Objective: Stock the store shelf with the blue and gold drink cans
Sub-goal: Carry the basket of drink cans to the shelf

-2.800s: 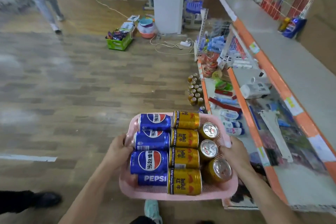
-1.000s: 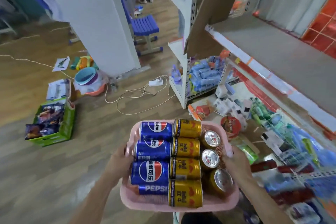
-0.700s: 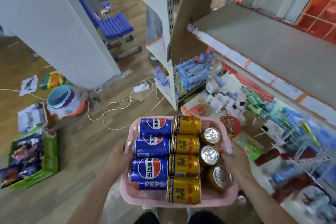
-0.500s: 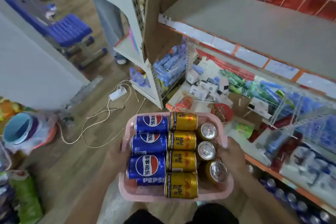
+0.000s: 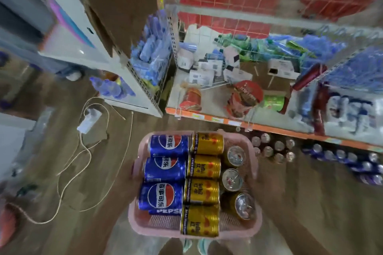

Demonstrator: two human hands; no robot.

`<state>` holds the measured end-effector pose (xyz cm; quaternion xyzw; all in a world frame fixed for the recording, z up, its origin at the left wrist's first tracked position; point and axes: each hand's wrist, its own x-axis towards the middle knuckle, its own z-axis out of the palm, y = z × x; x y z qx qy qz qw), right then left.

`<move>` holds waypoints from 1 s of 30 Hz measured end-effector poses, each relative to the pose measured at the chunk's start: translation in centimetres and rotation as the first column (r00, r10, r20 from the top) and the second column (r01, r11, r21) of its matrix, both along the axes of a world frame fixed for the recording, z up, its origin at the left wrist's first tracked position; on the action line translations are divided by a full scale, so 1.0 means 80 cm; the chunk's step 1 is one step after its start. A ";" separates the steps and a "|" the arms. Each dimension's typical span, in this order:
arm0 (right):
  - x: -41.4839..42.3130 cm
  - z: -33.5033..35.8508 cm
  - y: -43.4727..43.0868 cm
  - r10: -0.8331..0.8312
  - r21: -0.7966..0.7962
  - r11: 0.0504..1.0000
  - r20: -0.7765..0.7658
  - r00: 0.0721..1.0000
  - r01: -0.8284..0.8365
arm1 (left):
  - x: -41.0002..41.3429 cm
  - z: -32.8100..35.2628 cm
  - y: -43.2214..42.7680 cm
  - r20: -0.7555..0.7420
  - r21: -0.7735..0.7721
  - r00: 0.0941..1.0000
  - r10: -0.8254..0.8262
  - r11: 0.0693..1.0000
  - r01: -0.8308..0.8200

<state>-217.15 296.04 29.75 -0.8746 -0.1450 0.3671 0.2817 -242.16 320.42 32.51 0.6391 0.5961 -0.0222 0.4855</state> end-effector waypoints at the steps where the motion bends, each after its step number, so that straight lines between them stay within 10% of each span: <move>1: -0.002 -0.017 0.005 -0.008 0.029 1.000 -0.013 1.000 0.009 | -0.004 -0.027 0.004 -0.013 -0.011 1.000 -0.003 1.000 0.003; 18: -0.033 -0.517 0.059 -0.098 0.151 0.980 -0.190 0.977 0.128 | -0.063 -0.600 0.122 -0.123 0.122 0.974 -0.191 0.971 0.206; 30: 0.022 -0.652 0.116 0.108 0.042 0.993 0.101 0.989 -0.113 | 0.044 -0.650 0.157 0.075 0.151 0.978 -0.196 0.971 0.184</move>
